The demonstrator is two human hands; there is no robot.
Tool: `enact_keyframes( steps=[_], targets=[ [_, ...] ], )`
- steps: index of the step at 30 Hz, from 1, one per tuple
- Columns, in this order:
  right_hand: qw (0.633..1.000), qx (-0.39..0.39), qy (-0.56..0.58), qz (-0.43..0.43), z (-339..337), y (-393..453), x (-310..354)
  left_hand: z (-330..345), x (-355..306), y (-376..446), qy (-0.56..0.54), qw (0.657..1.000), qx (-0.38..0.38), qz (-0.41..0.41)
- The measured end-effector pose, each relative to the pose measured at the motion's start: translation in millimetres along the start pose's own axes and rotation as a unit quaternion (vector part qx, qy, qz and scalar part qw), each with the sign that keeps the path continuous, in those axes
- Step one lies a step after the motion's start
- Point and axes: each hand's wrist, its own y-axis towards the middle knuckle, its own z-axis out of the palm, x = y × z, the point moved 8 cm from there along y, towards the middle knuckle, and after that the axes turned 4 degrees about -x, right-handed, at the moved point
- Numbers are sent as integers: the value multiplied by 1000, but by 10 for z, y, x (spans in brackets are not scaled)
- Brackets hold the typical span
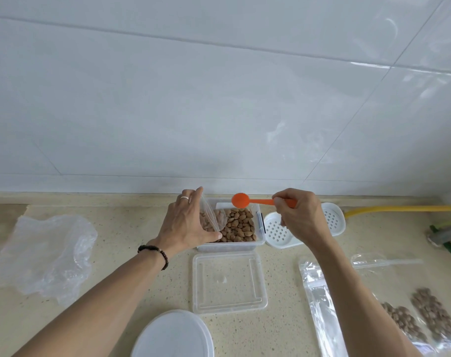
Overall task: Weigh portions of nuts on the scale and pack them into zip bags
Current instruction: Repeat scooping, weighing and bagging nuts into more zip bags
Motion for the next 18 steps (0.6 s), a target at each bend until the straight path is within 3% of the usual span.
enact_keyframes(
  steps=[7,14,18],
  targets=[
    [991,13,-131,-17,359,-58,-426,40,85,-154,4,1000,21,5],
    [990,118,-37,67,819,-149,-636,-14,193,-245,-13,1000,19,-5],
    [985,99,47,136,808,-165,-751,-33,212,-234,-5,1000,22,-6]
  ],
)
